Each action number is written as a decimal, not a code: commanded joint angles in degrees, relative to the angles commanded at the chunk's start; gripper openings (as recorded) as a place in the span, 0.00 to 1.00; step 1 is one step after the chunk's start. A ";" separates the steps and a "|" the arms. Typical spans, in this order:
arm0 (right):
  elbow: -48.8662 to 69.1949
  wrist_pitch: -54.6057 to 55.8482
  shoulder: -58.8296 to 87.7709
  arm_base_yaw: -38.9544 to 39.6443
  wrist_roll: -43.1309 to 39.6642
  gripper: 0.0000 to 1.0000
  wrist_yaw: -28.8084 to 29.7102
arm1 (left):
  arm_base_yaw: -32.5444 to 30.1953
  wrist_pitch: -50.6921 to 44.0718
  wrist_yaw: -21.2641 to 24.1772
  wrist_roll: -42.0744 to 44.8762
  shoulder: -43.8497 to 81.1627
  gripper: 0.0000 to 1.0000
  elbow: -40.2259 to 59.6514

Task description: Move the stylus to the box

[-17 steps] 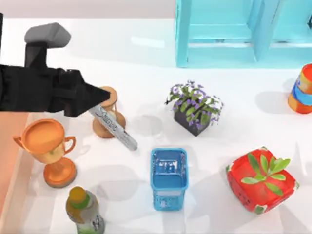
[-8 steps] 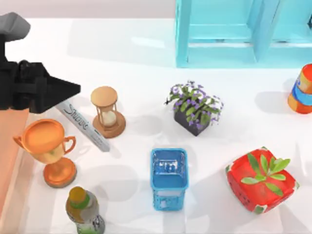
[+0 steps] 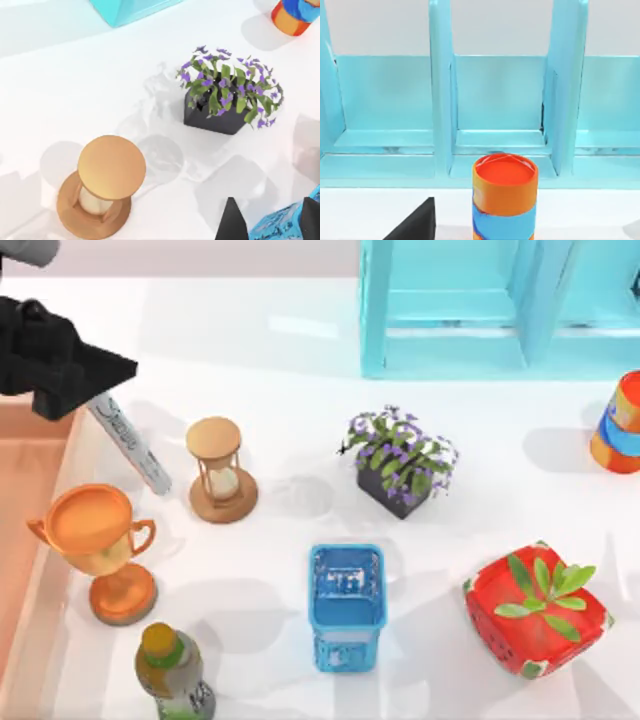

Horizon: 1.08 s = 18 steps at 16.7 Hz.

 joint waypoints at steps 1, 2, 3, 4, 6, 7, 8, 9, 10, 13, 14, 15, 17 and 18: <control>0.00 0.00 0.00 0.00 0.00 1.00 0.00 | 1.04 -1.32 -0.88 4.53 1.07 0.00 2.23; 0.00 0.00 0.00 0.00 0.00 1.00 0.00 | 2.33 -2.77 -1.71 9.13 2.06 0.00 4.26; 0.00 0.00 0.00 0.00 0.00 1.00 0.00 | 3.94 -4.36 -2.48 13.28 2.97 0.00 6.05; 0.00 0.00 0.00 0.00 0.00 1.00 0.00 | 5.73 -6.10 -3.16 16.93 3.79 0.00 7.54; 0.00 0.00 0.00 0.00 0.00 1.00 0.00 | 9.84 -9.96 -4.19 22.68 5.10 0.00 9.55; 0.00 0.00 0.00 0.00 0.00 1.00 0.00 | 12.40 -11.96 -4.54 25.18 5.55 0.00 10.20; 0.00 0.00 0.00 0.00 0.00 1.00 0.00 | 15.35 -13.94 -4.77 27.49 5.83 0.00 10.67; 0.00 0.00 0.00 0.00 0.00 1.00 0.00 | 18.38 -15.81 -4.90 29.37 5.94 0.00 10.97; 0.00 0.00 0.00 0.00 0.00 1.00 0.00 | 21.23 -17.53 -4.97 30.94 5.91 0.00 11.14; 0.00 0.00 0.00 0.00 0.00 1.00 0.00 | 27.01 -21.43 -4.85 34.10 5.48 0.00 11.37; 0.00 0.00 0.00 0.00 0.00 1.00 0.00 | 27.95 -22.17 -4.77 34.63 5.36 0.00 11.42; 0.00 0.00 0.00 0.00 0.00 1.00 0.00 | 28.43 -22.55 -4.72 34.89 5.30 0.00 11.45; 0.00 0.00 0.00 0.00 0.00 1.00 0.00 | 28.46 -22.57 -4.72 34.91 5.29 0.00 11.45; 0.00 0.00 0.00 0.00 0.00 1.00 0.00 | 28.46 -22.57 -4.72 34.91 5.29 0.00 11.45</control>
